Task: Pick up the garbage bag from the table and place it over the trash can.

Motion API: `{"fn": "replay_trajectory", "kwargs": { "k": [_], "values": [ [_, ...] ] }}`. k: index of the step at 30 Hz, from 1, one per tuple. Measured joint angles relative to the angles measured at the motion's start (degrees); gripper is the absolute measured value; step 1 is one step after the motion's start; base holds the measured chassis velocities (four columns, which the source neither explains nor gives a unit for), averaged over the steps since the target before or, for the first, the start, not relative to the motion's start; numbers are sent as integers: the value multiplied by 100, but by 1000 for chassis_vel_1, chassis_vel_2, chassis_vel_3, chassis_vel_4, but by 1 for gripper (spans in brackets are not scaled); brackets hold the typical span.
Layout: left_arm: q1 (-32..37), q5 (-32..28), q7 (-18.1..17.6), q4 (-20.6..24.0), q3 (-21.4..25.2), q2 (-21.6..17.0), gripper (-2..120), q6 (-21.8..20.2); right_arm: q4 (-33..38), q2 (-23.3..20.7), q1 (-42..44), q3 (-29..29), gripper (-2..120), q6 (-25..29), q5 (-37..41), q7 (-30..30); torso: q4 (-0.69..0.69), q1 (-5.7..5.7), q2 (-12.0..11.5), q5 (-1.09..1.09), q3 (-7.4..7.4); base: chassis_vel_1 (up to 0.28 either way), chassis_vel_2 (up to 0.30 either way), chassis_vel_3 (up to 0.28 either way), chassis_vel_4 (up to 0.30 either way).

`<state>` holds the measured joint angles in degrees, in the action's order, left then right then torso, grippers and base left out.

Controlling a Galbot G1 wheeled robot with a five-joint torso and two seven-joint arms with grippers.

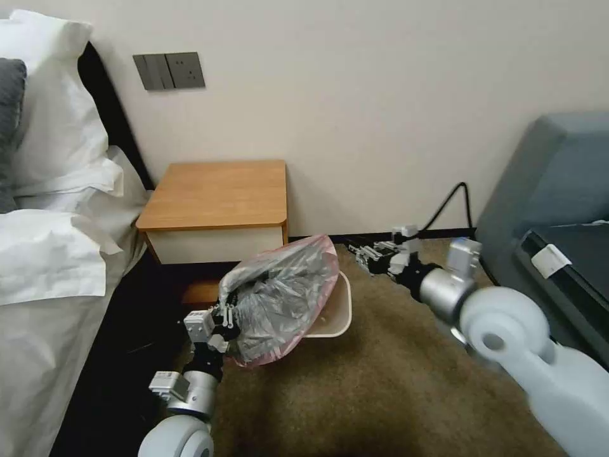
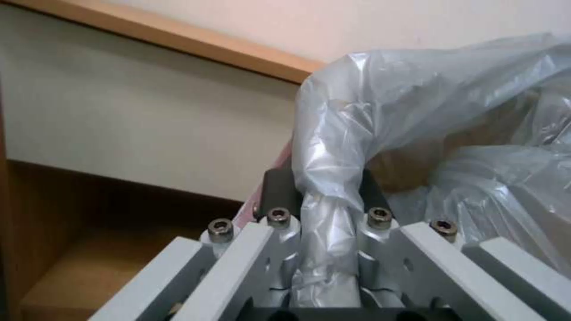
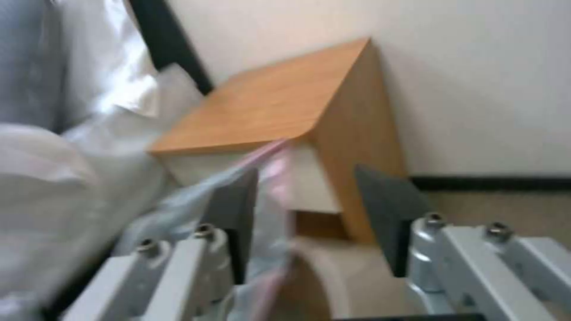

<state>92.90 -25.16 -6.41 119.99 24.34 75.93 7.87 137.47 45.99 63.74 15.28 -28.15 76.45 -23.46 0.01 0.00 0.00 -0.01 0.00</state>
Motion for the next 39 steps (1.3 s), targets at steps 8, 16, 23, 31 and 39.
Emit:
{"fn": "replay_trajectory", "kwargs": {
  "k": [8,16,23,31,39],
  "values": [
    [-80,-100,-42,9,9,-40,7,-43,535,338,-64,-88,73,40,2082,-1693,-2,0,0,0,0,0,0,0,0],
    [-81,-119,-41,93,4,-57,7,-68,499,818,65,-314,99,103,2588,-2119,-1,0,0,1,0,0,0,0,0],
    [-40,-118,-21,211,-29,-59,7,-81,236,1094,15,-404,100,188,2564,-2120,-1,0,0,1,0,0,0,0,0],
    [-3,-105,-5,310,-63,-58,7,-103,-77,1358,-89,-608,92,283,2158,-1905,-2,0,0,1,1,0,0,0,0],
    [20,-107,-1,369,-75,-56,7,-130,-235,1467,-57,-779,68,273,1763,-1456,-1,0,0,1,0,0,0,0,0]
  ]
}}
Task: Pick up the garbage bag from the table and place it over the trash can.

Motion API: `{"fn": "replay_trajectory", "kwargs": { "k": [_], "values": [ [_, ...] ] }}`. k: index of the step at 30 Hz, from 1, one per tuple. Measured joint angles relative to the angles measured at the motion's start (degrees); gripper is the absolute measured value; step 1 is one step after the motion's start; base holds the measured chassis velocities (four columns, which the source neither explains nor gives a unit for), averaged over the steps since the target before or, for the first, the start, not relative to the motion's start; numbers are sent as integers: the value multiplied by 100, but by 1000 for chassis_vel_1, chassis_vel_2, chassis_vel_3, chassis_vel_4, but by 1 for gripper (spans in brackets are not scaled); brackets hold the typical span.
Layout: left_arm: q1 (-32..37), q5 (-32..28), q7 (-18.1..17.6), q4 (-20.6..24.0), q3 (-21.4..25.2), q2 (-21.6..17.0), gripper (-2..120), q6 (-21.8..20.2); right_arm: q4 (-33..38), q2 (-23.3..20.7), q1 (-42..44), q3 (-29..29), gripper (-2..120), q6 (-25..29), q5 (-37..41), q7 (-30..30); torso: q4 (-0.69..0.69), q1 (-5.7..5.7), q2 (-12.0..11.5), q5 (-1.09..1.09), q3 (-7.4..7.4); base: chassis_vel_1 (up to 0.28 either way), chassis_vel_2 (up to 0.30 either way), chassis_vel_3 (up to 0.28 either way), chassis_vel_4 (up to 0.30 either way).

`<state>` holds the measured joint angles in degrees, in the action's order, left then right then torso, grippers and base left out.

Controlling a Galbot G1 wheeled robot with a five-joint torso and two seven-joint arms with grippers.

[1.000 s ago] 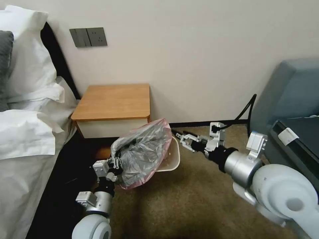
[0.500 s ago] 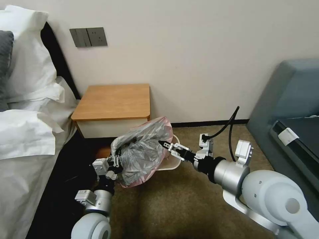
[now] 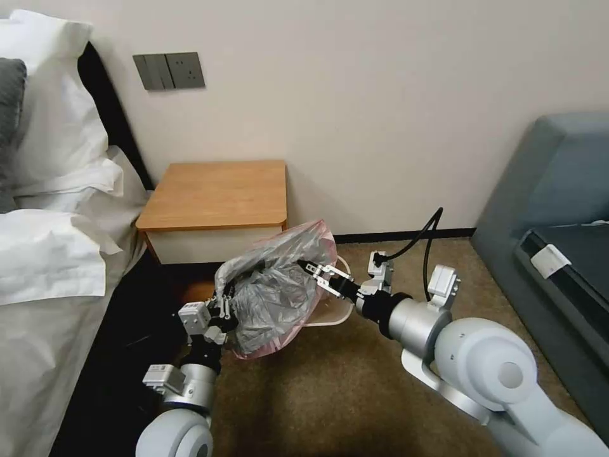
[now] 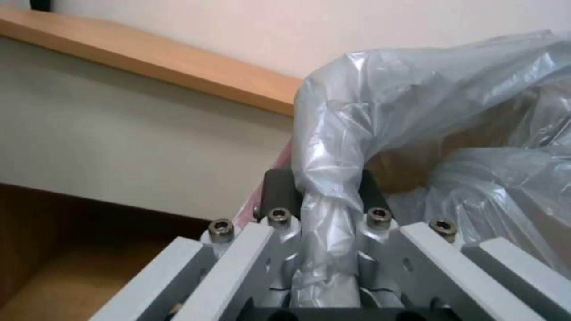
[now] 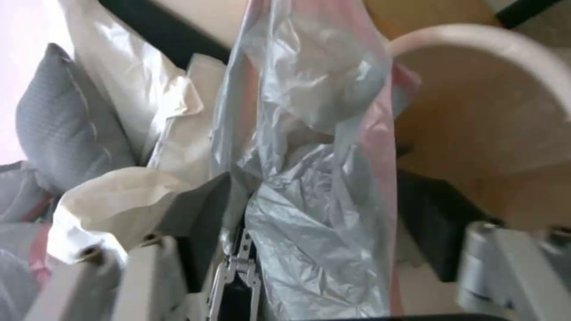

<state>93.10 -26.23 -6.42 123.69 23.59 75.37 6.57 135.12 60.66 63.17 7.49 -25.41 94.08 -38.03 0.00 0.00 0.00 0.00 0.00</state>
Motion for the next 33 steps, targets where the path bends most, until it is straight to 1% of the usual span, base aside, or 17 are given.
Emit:
{"fn": "replay_trajectory", "kwargs": {
  "k": [2,3,5,6,7,10,11,15,16,17,18,25,33],
  "values": [
    [6,-20,0,47,3,0,7,-15,-66,21,7,-4,58,-11,-45,106,0,0,0,0,0,0,0,0,0],
    [6,-20,0,47,3,0,7,-15,-66,21,7,-4,58,-11,-45,106,0,0,0,0,0,0,0,0,0],
    [12,-41,0,78,6,-1,7,-25,-106,40,3,-13,48,-15,-58,136,0,0,0,0,0,0,0,0,0],
    [12,-44,0,84,7,-1,7,-26,-110,48,2,-17,45,-16,-59,145,0,0,0,0,0,0,0,0,0],
    [12,-44,0,84,7,-1,7,-26,-110,48,2,-17,45,-16,-59,145,0,0,0,0,0,0,0,0,0],
    [23,-51,-4,87,18,9,7,-27,-94,67,41,-62,28,-17,-123,208,0,0,0,0,0,0,0,0,0],
    [23,-51,-4,87,18,9,7,-27,-94,67,41,-62,28,-17,-123,208,0,0,0,0,0,0,0,0,0],
    [30,-55,-13,88,27,17,7,-27,-26,53,107,-70,10,-22,-271,291,0,0,0,0,0,0,0,0,0],
    [30,-55,-13,88,27,17,7,-27,-26,53,107,-70,10,-22,-271,291,0,0,0,0,0,0,0,0,0],
    [30,-55,-18,88,27,21,7,-27,-21,48,124,-74,7,-31,-317,332,0,0,0,0,0,0,0,0,0],
    [30,-55,-25,88,27,29,7,-27,-10,46,140,-79,1,-54,-354,381,0,0,0,0,0,0,0,0,0],
    [37,-60,-54,126,32,36,7,-27,59,55,163,-95,0,-122,-389,534,0,0,0,0,0,0,0,0,0],
    [1,-245,-265,119,90,31,7,-67,361,-81,391,14,0,-158,-382,569,0,0,0,0,0,0,0,0,0]
  ]
}}
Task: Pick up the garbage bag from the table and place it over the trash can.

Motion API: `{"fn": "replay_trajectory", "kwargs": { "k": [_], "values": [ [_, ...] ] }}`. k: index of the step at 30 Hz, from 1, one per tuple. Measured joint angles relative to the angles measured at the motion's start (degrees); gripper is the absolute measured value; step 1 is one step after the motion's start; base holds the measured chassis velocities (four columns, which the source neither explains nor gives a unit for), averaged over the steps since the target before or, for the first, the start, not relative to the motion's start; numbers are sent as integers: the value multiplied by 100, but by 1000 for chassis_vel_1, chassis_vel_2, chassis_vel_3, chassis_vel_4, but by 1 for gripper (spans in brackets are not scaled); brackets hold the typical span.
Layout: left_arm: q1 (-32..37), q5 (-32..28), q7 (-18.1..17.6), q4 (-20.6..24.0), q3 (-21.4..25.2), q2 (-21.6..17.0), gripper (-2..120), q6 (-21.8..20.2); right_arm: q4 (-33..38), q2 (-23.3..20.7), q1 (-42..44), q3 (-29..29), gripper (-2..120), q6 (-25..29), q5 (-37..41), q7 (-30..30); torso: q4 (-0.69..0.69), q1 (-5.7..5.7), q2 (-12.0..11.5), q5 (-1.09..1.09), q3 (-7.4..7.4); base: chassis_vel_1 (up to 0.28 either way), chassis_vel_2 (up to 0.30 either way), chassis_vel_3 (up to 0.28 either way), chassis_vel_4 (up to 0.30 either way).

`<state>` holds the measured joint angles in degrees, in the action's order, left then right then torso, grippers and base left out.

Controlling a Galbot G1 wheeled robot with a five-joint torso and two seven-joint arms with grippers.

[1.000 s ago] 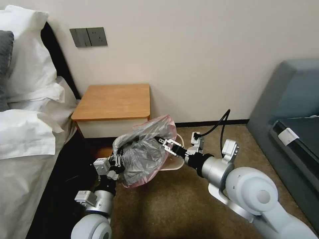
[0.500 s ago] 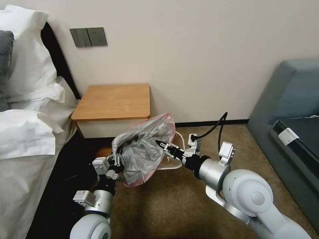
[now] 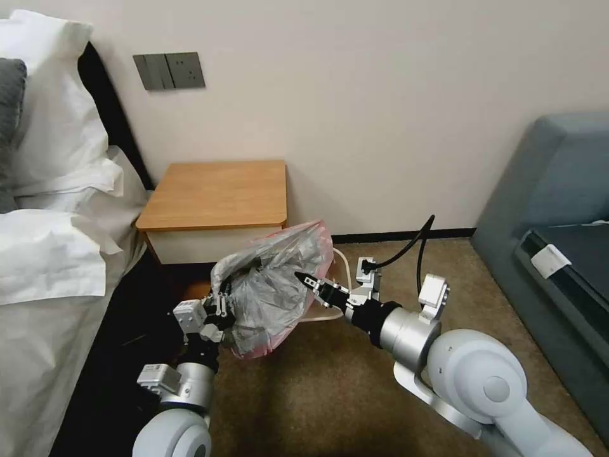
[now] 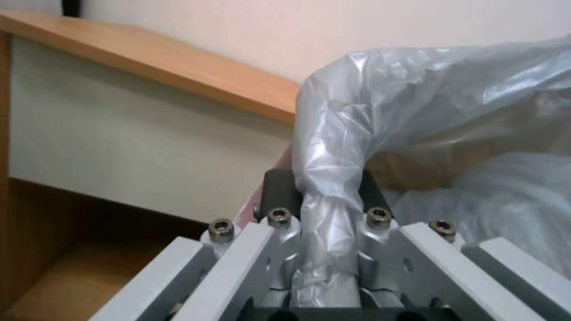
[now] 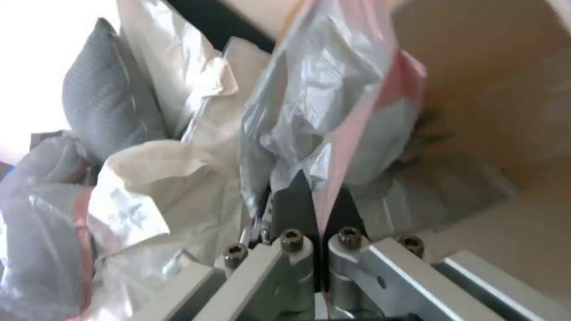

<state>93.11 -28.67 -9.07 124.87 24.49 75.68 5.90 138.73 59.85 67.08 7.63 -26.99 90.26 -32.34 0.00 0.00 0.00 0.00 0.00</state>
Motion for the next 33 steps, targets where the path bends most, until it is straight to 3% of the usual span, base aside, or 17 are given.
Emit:
{"fn": "replay_trajectory", "kwargs": {
  "k": [14,33],
  "values": [
    [-68,-629,-39,-5,101,-81,7,-147,334,-293,620,340,0,19,-314,17,1,0,0,0,0,0,0,0,0],
    [-6,-858,32,-74,132,-72,7,-162,46,-213,352,789,0,61,-920,343,0,0,0,0,0,0,0,0,0]
  ]
}}
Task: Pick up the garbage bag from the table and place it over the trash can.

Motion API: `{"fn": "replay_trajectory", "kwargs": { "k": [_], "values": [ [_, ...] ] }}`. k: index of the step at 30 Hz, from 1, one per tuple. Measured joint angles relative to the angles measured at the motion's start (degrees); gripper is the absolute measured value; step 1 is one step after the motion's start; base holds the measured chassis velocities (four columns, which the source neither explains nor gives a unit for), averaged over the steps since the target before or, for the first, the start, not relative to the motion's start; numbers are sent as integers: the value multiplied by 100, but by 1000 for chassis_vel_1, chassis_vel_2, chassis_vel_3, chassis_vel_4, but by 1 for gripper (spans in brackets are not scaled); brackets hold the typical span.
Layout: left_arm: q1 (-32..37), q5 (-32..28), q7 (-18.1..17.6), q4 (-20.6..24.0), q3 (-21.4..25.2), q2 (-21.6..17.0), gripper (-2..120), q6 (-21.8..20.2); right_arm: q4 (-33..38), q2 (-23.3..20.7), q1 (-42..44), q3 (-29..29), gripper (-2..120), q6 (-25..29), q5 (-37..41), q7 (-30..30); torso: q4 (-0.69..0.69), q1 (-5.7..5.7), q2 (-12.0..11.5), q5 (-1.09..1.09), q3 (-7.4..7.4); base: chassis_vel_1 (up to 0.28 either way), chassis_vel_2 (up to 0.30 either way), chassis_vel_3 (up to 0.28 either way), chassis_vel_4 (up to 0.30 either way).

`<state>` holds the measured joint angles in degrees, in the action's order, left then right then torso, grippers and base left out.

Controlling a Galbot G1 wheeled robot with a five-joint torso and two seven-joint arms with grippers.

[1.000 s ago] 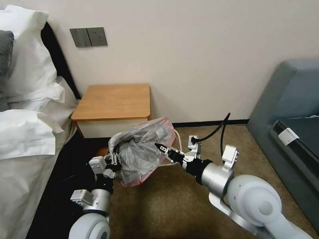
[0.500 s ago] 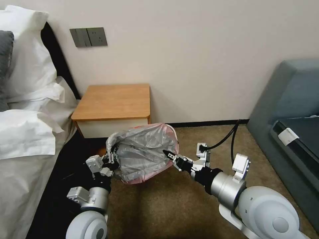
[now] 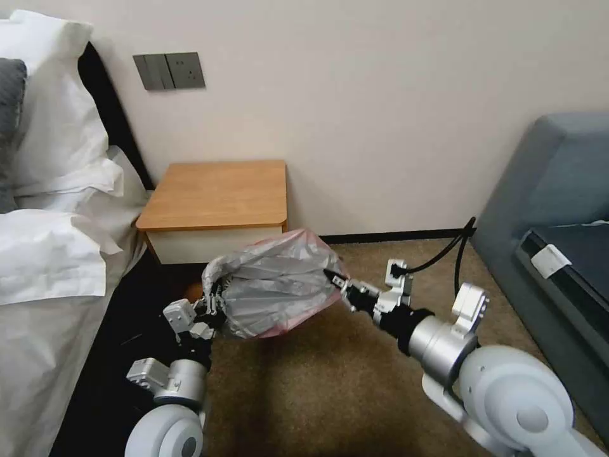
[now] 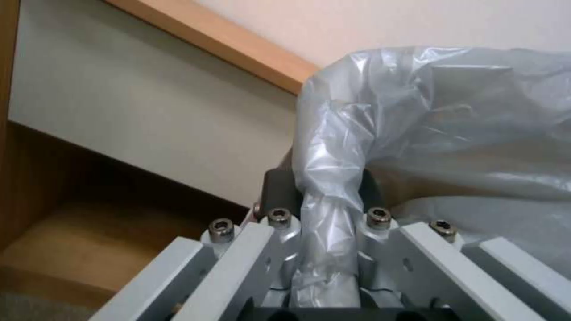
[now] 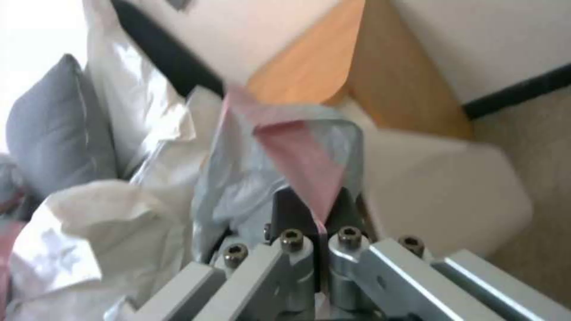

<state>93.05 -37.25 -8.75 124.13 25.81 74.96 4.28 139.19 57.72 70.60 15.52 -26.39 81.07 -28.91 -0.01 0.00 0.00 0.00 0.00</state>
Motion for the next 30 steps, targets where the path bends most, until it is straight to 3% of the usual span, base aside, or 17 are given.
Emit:
{"fn": "replay_trajectory", "kwargs": {
  "k": [7,22,27,30],
  "values": [
    [13,3,11,19,9,-7,7,1,-38,91,142,311,0,-70,183,-108,1,0,0,0,0,0,0,0,0],
    [27,16,32,96,8,-3,7,-23,54,427,679,900,0,-392,1423,-1251,1,0,0,0,-1,0,0,0,0],
    [51,19,61,135,7,-3,7,-23,-101,480,617,895,0,-398,1280,-1147,1,0,0,0,-1,0,0,0,0],
    [55,20,74,137,10,-10,7,-20,-286,533,613,797,0,-391,725,-640,0,-1,0,-1,0,0,0,0,0]
  ]
}}
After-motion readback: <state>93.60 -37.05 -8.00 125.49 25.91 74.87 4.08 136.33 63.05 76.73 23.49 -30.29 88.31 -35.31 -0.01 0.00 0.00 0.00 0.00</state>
